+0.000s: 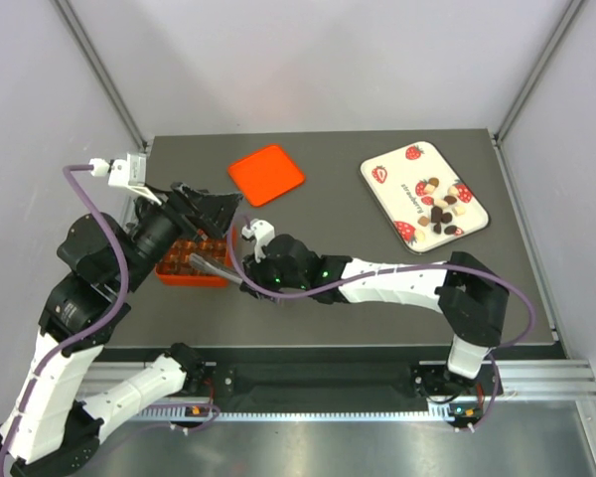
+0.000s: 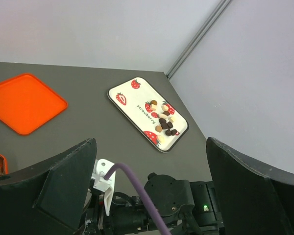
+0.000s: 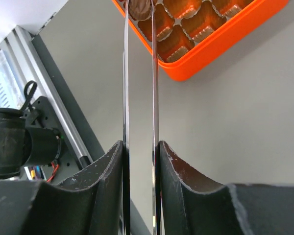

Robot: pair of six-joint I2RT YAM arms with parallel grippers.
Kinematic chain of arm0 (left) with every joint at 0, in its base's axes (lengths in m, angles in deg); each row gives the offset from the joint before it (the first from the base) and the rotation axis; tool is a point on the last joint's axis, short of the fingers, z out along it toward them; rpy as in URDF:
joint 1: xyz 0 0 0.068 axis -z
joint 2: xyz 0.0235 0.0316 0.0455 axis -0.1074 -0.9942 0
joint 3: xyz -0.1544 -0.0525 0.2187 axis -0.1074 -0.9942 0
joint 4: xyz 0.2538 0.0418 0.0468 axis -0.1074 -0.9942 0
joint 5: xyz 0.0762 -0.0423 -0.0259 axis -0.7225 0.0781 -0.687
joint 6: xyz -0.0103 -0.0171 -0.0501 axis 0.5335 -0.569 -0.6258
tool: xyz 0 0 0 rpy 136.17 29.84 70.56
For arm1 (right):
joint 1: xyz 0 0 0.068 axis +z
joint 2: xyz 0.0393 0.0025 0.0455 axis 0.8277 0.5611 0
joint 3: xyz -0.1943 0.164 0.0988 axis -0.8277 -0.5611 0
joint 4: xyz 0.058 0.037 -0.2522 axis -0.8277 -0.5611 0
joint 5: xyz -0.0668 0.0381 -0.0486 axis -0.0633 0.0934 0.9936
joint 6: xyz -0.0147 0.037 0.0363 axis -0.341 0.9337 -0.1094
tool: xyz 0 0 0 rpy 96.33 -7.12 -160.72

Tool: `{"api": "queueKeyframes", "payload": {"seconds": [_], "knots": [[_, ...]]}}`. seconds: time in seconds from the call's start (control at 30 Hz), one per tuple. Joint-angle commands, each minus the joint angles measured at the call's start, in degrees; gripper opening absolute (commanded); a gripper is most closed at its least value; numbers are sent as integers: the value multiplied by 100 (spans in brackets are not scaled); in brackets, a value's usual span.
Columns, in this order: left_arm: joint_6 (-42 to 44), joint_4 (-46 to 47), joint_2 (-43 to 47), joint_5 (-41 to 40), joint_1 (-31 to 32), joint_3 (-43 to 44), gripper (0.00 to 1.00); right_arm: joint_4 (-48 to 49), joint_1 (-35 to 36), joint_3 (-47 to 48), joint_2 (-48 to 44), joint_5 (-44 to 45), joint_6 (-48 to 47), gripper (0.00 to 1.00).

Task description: Pack the chocolate

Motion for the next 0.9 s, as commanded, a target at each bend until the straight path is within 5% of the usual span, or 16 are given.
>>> {"api": "queueKeyframes", "payload": {"seconds": [0.0, 0.87], "knots": [[82, 227, 57, -92, -15, 92, 98, 326, 78, 411, 121, 16, -103, 31], [65, 298, 21, -57, -15, 39, 98, -140, 280, 604, 368, 684, -419, 39]]}}
